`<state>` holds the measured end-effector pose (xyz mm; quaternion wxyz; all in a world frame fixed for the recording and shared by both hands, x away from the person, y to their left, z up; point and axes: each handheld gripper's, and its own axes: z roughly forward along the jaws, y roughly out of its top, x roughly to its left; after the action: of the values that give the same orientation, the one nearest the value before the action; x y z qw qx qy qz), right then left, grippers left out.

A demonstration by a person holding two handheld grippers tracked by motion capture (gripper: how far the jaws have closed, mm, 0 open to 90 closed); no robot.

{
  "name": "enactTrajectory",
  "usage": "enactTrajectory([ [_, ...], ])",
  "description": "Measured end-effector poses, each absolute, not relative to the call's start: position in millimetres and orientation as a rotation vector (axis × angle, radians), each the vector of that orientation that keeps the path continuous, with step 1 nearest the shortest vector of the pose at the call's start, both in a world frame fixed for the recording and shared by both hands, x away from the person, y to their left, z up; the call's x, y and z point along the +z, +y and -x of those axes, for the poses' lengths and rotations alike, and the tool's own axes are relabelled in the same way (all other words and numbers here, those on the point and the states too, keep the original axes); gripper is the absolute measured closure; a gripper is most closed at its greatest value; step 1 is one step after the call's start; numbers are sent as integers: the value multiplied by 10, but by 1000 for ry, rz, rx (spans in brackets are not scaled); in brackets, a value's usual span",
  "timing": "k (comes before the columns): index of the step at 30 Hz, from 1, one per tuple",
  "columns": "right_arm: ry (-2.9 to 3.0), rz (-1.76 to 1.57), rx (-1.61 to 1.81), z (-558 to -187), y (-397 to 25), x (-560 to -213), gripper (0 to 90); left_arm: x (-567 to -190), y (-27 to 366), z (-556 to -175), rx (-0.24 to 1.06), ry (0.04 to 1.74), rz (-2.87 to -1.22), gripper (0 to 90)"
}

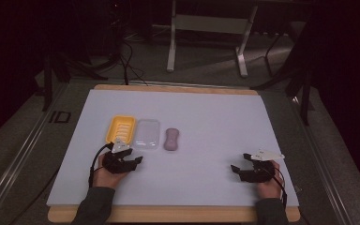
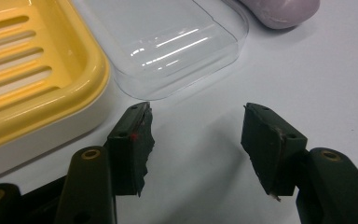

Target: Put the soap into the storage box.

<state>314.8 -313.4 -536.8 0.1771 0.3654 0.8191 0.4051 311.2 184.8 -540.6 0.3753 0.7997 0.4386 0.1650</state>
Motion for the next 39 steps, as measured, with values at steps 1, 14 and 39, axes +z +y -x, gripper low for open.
enactTrajectory([
  [1,2305,-1027,1160,-3138,-3145,-5366,226,-5406,1849,-3113,424,1128,-2048,440],
  [14,2291,-968,1141,-3086,-3112,-5366,234,-5319,1759,-3085,416,1090,-2117,482],
  [39,2283,-968,1133,-3080,-3109,-5366,209,-4937,1540,-3253,398,984,-2219,444],
])
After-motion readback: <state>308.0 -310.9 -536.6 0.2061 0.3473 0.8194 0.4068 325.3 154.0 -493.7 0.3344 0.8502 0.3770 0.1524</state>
